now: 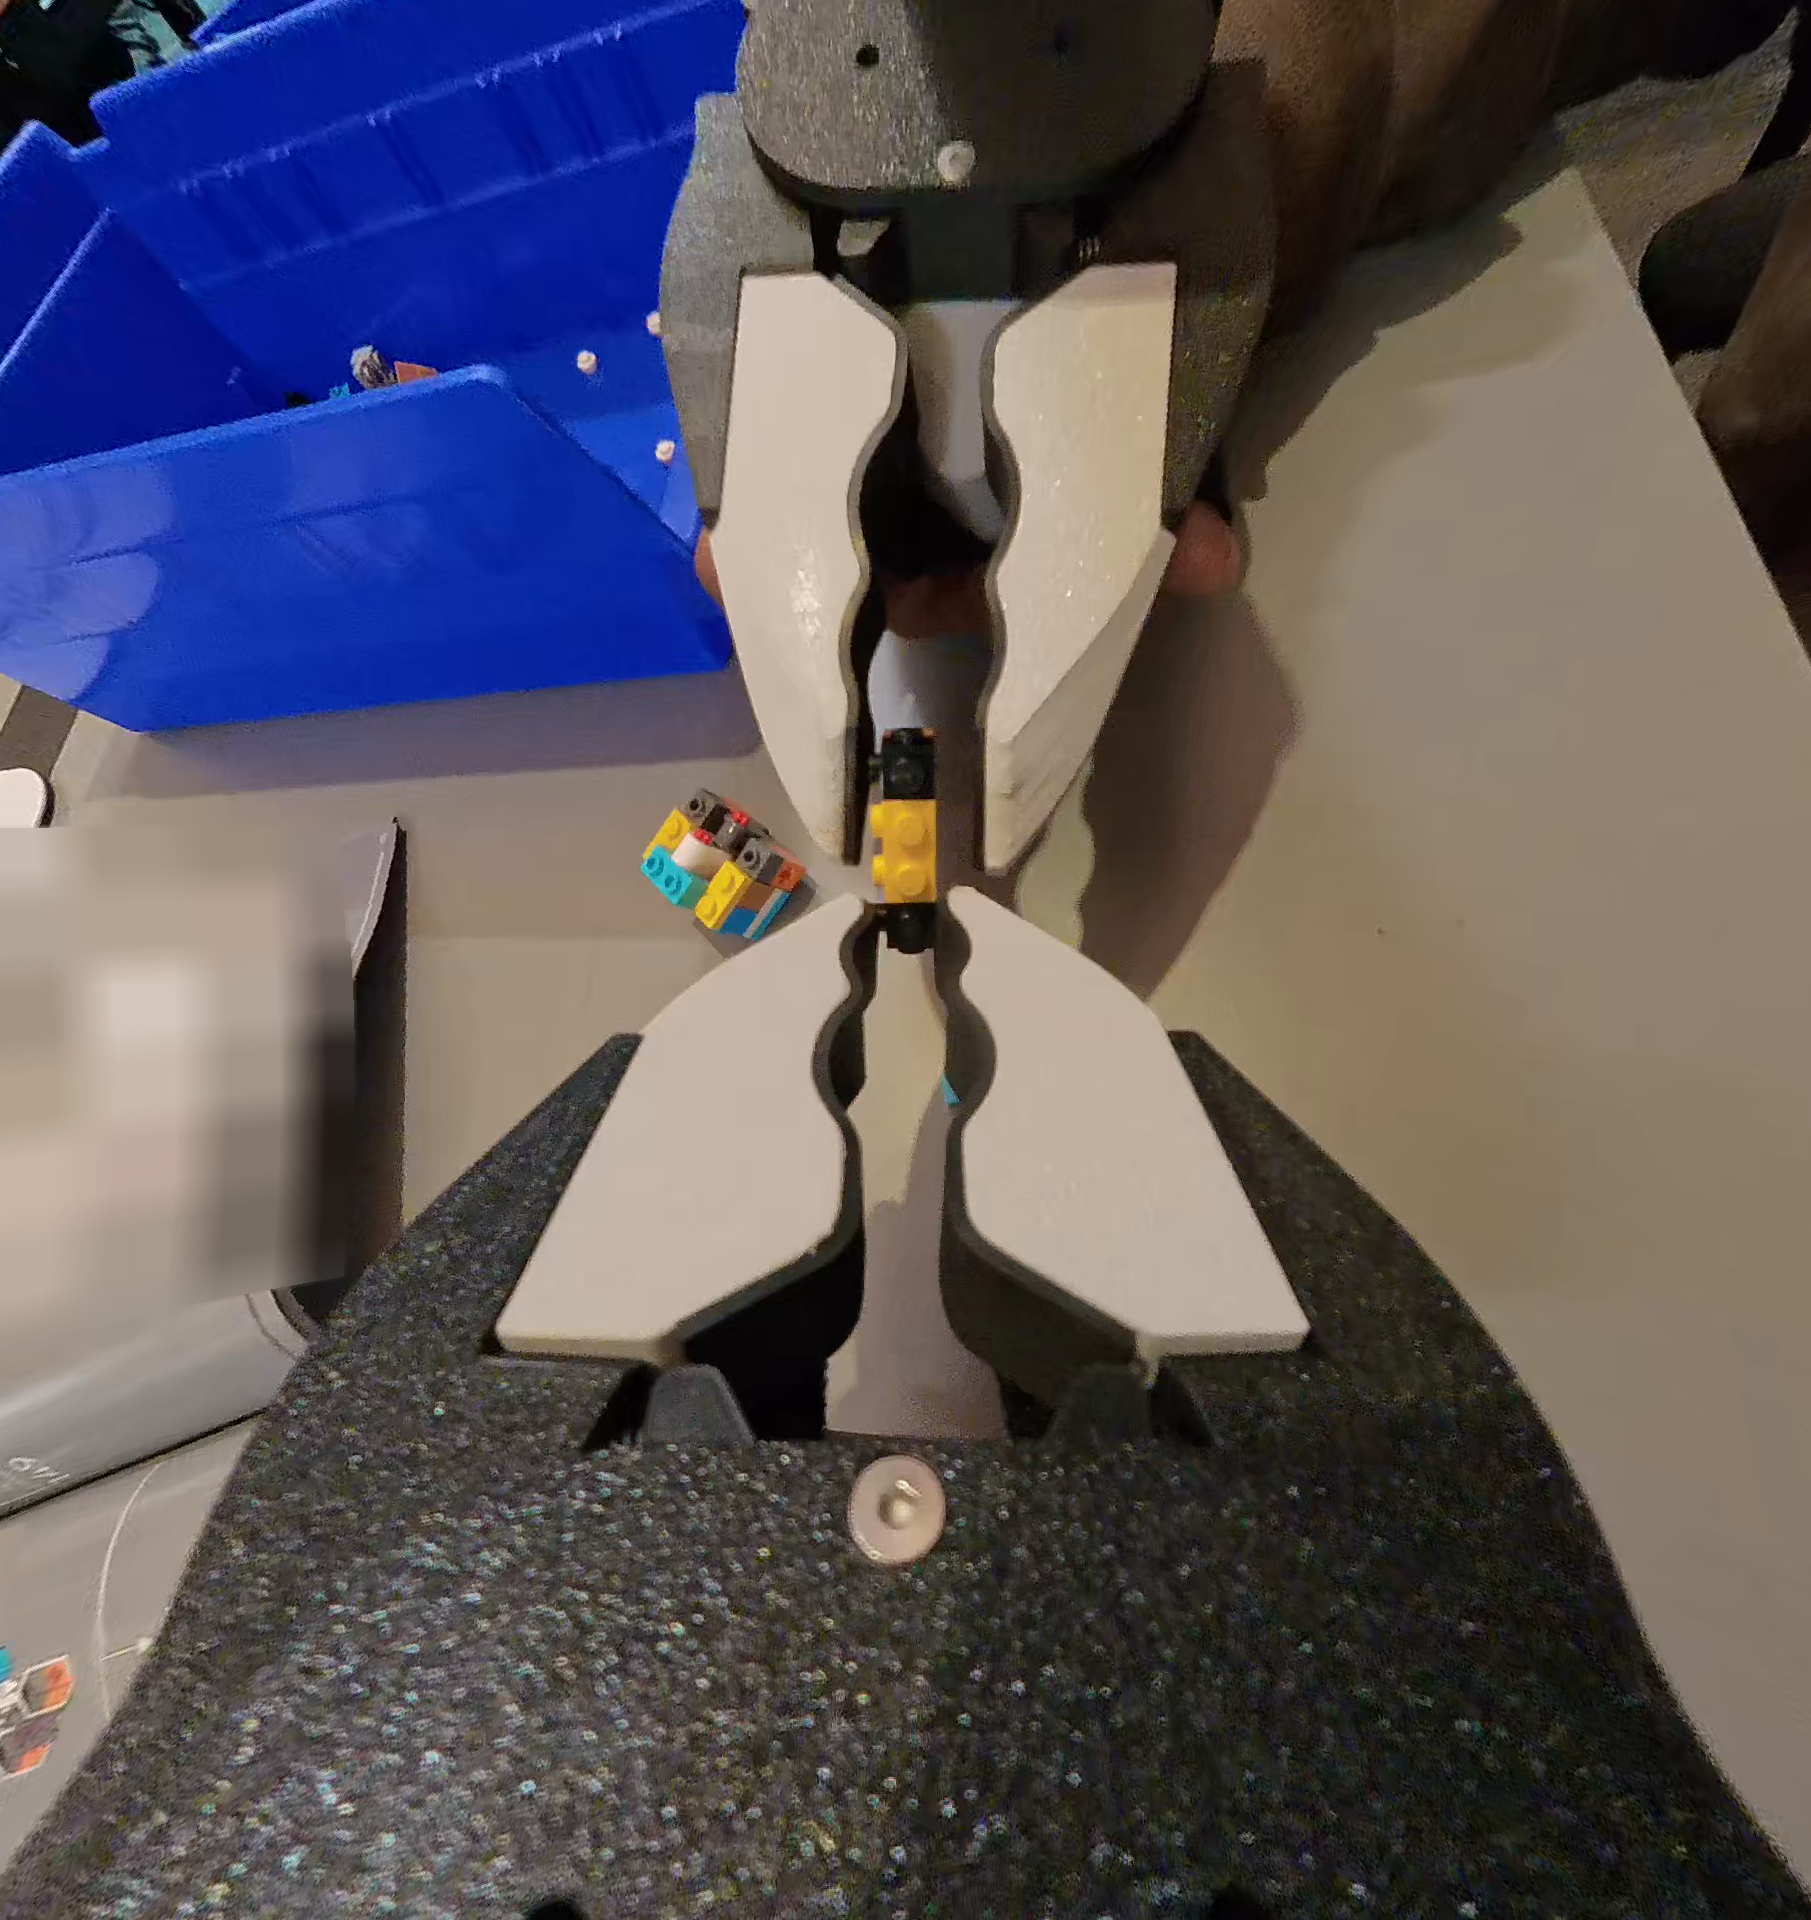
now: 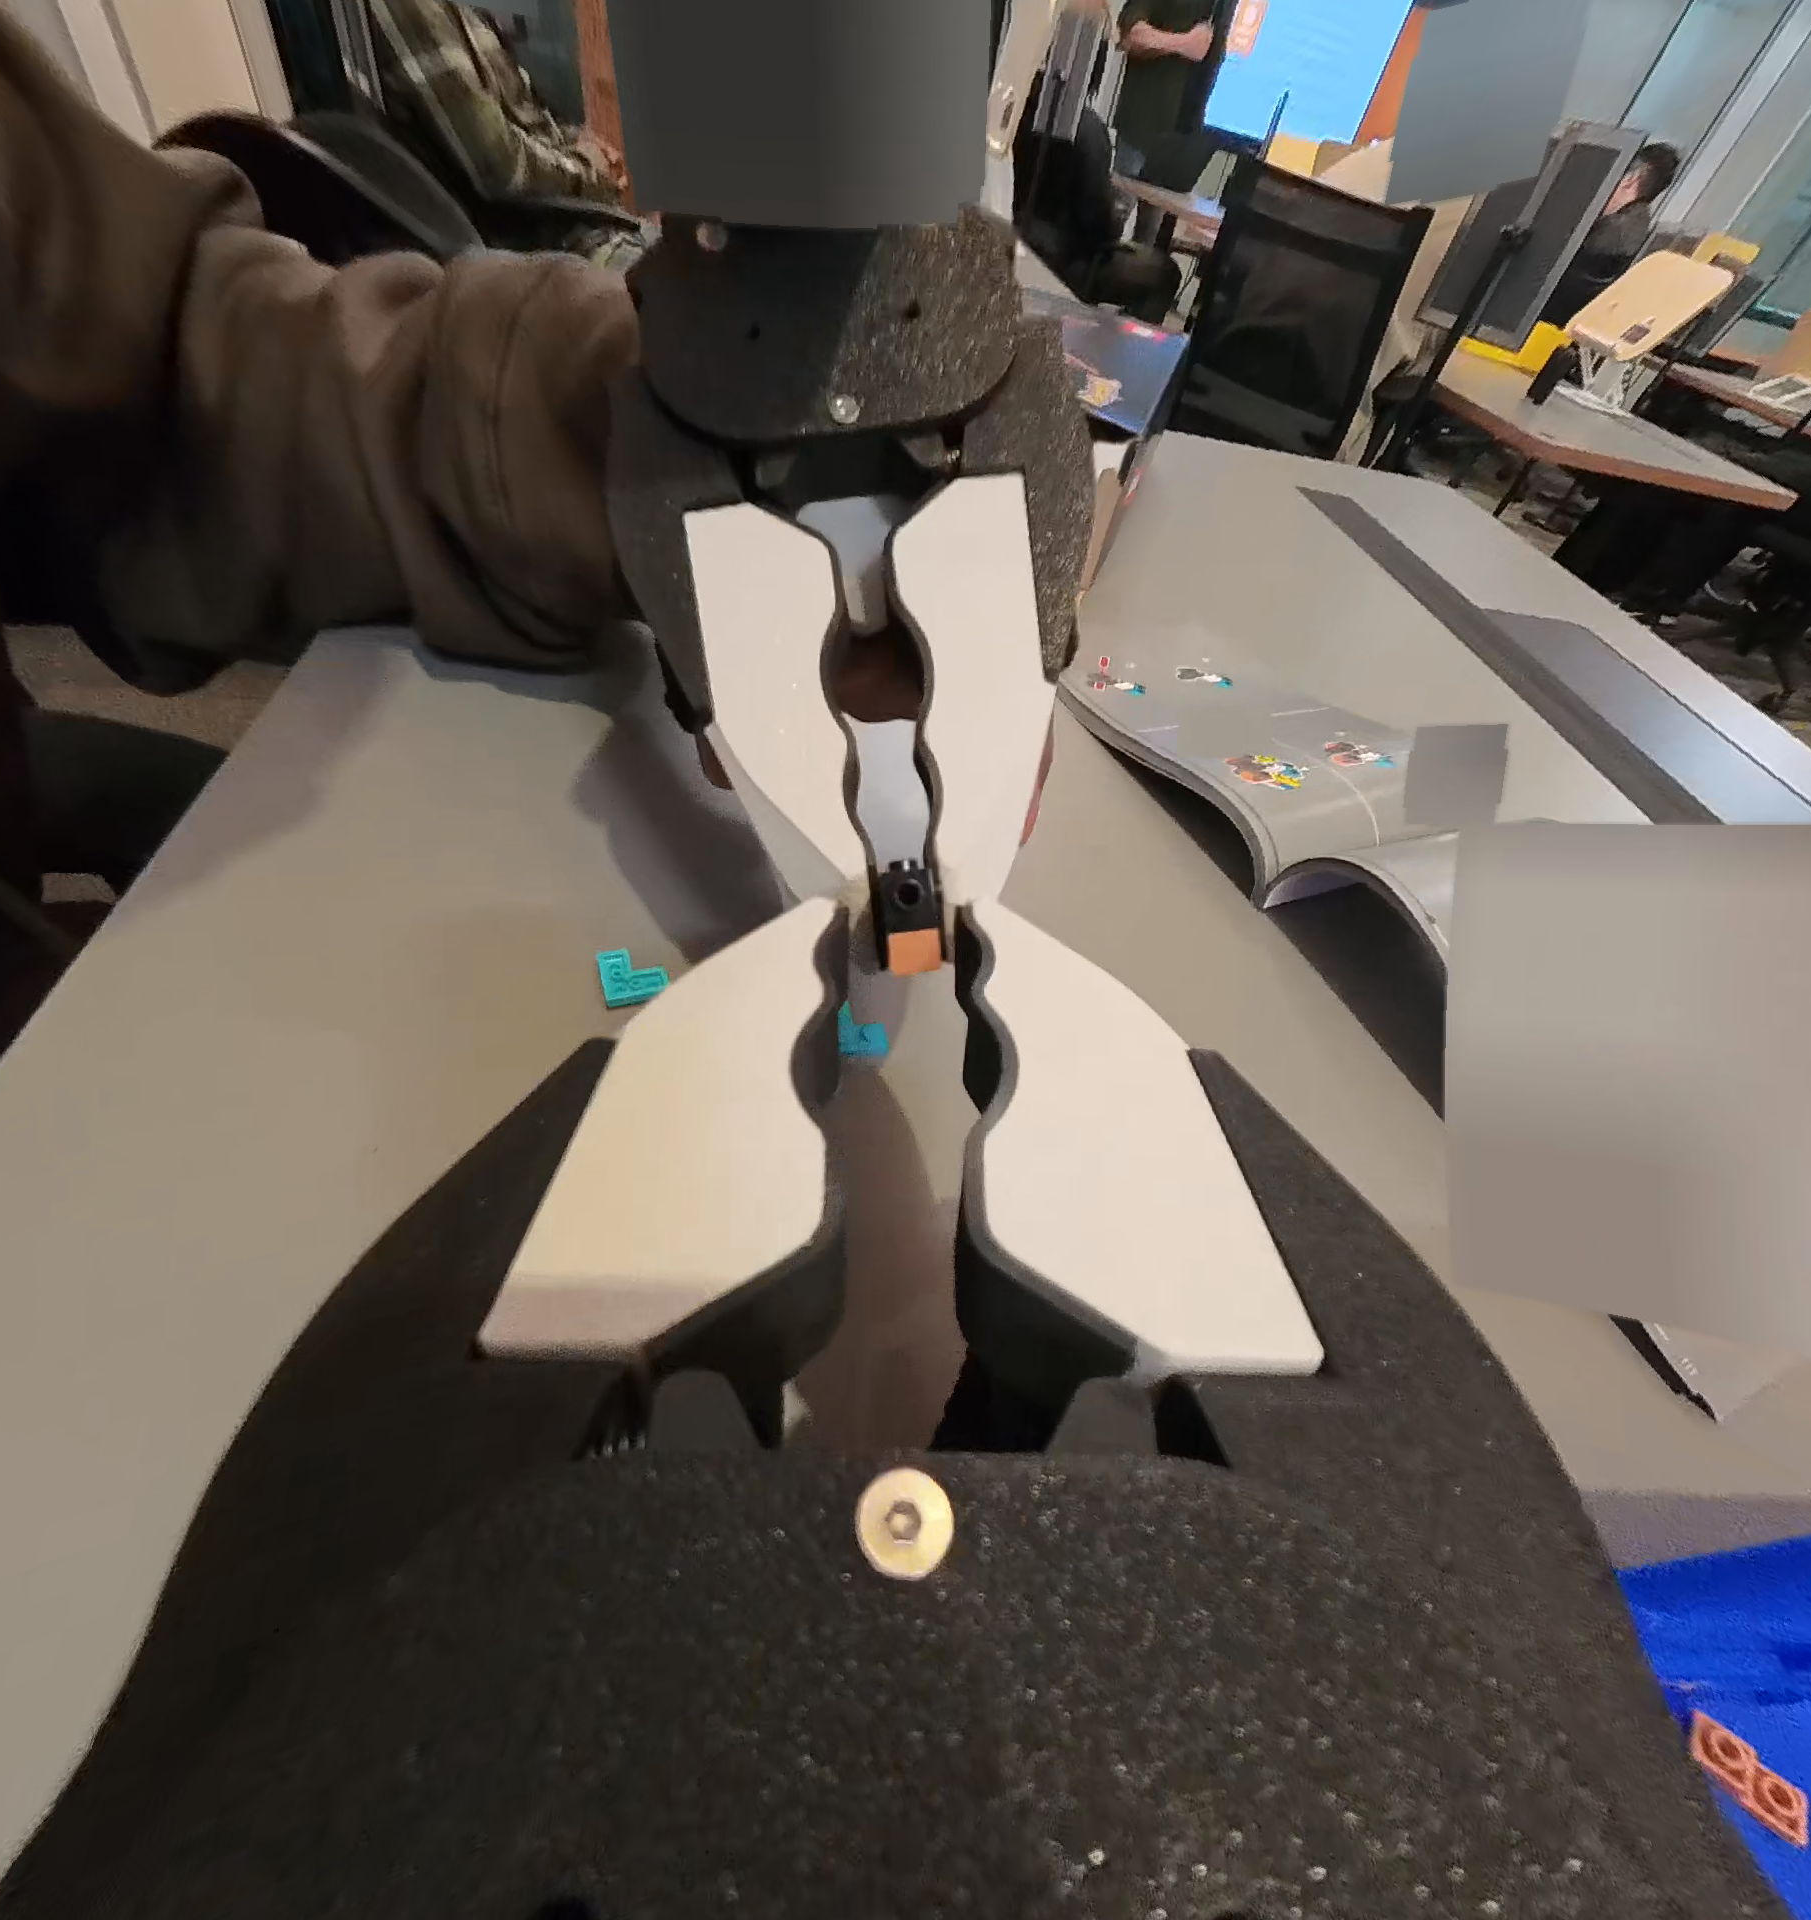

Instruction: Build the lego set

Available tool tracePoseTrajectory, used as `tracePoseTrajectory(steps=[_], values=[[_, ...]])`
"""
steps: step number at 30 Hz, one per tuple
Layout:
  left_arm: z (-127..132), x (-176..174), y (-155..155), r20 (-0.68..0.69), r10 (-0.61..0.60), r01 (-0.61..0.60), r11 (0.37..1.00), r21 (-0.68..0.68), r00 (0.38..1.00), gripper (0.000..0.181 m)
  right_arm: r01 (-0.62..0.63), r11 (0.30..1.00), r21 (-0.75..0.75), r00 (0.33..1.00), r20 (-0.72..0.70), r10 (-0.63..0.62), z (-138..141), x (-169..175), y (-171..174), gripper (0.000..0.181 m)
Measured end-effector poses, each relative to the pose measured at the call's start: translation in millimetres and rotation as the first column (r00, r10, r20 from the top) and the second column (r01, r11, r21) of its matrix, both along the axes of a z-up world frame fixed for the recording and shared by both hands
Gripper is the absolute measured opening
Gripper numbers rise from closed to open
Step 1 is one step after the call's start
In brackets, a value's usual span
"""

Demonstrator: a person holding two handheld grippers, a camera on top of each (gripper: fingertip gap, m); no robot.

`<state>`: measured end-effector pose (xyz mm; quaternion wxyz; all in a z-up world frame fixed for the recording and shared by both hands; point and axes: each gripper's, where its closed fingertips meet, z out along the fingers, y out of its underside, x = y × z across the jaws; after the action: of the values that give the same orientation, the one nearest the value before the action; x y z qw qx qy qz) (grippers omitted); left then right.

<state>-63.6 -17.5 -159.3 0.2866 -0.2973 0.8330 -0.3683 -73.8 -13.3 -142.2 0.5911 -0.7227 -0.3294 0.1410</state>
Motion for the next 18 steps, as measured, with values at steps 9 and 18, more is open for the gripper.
tracePoseTrajectory(steps=[9,18], values=[[-5.7,-0.9,5.0,-0.022,0.026,-0.025,0.998,0.049,0.999,0.013,0.040,0.999,0.020,0.996,0.073,-0.041,-1.1,2.4,2.9,0.010],[-0.2,-0.1,5.3,-0.004,0.020,-0.020,1.000,0.002,1.000,0.008,0.040,0.999,-0.014,0.999,-0.002,-0.040,3.2,6.2,2.1,0.010]])
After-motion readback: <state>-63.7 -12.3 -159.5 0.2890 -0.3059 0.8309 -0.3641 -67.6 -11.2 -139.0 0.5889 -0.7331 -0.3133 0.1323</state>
